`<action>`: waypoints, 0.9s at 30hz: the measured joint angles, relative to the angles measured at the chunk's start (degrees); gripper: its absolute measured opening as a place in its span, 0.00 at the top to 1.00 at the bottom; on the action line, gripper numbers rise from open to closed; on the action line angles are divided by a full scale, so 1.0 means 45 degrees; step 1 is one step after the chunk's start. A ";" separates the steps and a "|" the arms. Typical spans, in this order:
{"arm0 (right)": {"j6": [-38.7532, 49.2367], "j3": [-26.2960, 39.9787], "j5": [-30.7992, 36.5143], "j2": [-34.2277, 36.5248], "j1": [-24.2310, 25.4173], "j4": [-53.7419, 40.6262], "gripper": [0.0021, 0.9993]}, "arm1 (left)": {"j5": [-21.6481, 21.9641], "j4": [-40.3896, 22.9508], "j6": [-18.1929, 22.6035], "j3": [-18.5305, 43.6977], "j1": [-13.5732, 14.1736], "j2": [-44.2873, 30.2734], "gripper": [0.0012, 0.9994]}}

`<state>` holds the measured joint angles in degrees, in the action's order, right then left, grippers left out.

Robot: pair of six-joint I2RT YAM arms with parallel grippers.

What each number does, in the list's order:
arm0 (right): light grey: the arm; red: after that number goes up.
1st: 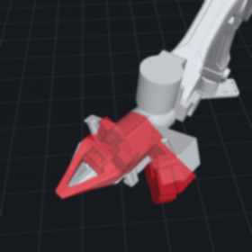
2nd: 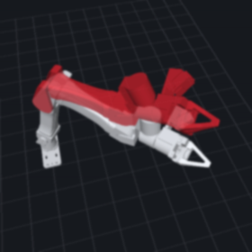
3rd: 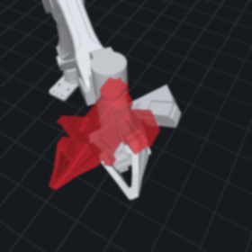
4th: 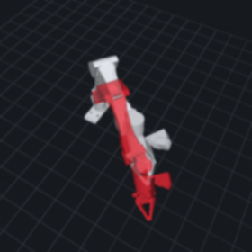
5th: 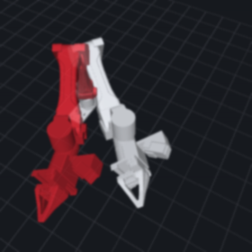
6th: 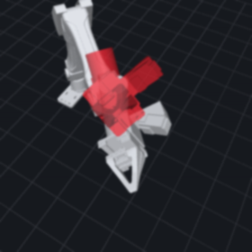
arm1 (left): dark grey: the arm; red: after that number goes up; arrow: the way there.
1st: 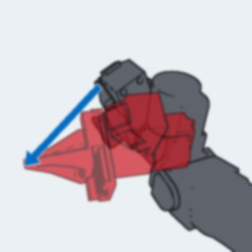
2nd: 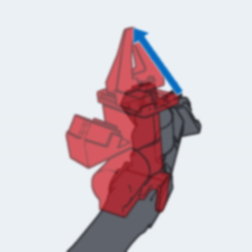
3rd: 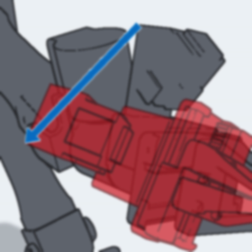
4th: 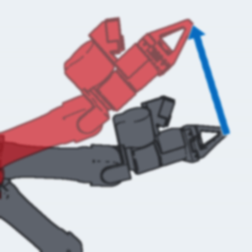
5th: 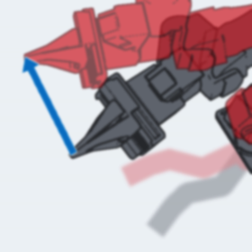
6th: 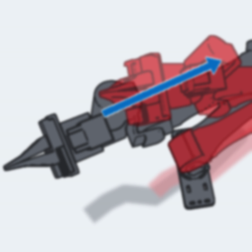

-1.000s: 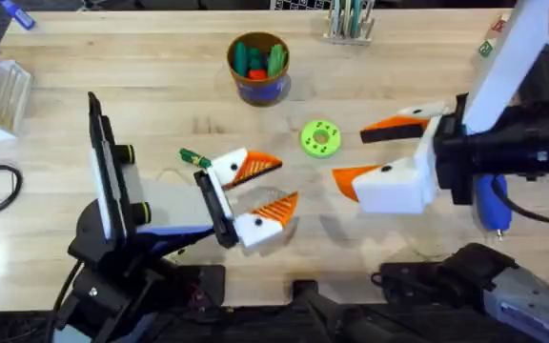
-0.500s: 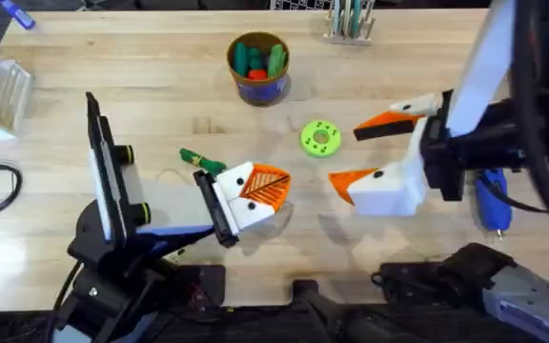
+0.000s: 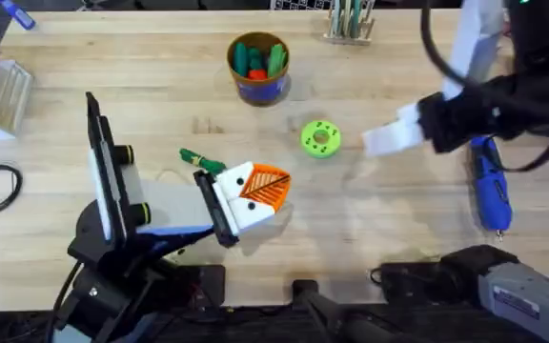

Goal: Pick up the gripper from the table and insert it into the empty holder that is missing its gripper. Then pick up a screw, insert it into the mounting hole, and use the screwdriver to tighten it. Finally, clean up the table by picking up the vegetable and placing it into the bucket.

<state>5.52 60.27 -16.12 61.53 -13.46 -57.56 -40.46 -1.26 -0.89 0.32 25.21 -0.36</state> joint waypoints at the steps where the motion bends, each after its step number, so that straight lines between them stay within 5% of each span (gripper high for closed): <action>1: -0.0013 0.0000 0.0408 0.0205 0.0639 -0.0051 0.04 | -0.0002 0.0000 0.0000 0.0000 0.0000 0.0000 0.99; 6: -0.0023 0.0000 0.3037 0.1600 0.4082 0.0301 0.04 | -0.0002 0.0000 0.0004 0.0000 0.0000 0.0000 0.99; 11: 0.0976 -0.0005 0.4316 0.2699 0.6403 0.0417 0.04 | -0.0002 0.0000 0.0000 0.0000 0.0000 0.0000 0.99; 27: 0.4430 -0.0005 0.4771 0.4922 0.9953 0.0807 0.04 | -0.0007 -0.0335 0.0000 0.0000 0.0000 0.0000 0.99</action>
<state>25.46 60.25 5.34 83.68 31.33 -53.93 -40.49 -2.76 -0.89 0.32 25.21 -0.36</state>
